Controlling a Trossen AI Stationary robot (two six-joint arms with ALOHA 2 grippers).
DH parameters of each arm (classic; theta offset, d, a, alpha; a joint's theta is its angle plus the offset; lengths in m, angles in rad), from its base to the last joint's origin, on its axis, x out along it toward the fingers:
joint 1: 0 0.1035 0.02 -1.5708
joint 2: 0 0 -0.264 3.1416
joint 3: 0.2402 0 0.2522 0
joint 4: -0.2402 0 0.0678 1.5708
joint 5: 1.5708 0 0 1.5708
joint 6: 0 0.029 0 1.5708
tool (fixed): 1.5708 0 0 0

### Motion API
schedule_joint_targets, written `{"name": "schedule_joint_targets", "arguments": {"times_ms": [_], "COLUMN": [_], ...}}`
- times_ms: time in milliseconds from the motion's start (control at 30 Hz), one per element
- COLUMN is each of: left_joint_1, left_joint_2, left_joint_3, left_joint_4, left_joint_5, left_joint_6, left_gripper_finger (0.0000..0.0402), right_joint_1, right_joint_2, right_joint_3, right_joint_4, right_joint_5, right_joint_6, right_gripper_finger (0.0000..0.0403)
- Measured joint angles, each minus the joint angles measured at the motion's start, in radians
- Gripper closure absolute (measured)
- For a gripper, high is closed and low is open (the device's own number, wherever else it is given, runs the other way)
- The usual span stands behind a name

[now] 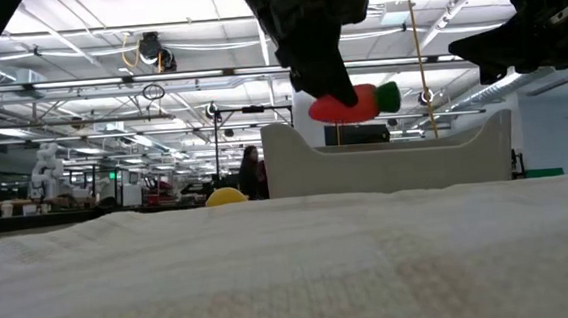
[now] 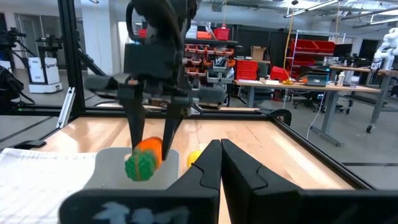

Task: Pick and placing Produce into tupperware
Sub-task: Put the carrot into the gray bin

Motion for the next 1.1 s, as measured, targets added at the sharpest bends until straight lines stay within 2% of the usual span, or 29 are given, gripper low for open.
{"name": "schedule_joint_targets", "arguments": {"times_ms": [833, 1100], "left_joint_1": [-0.023, -0.024], "left_joint_2": [-0.002, -0.002], "left_joint_3": [-0.193, -0.218], "left_joint_4": [0.213, 0.221], "left_joint_5": [-0.001, -0.003], "left_joint_6": [-0.006, 0.09], "left_gripper_finger": [0.0266, 0.0266], "right_joint_1": [0.0, 0.0], "right_joint_2": [0.0, 0.0], "right_joint_3": [0.0, 0.0], "right_joint_4": [0.0, 0.0], "right_joint_5": [0.0, 0.0], "right_joint_6": [0.0, 0.0], "right_gripper_finger": [0.0403, 0.0403]}}
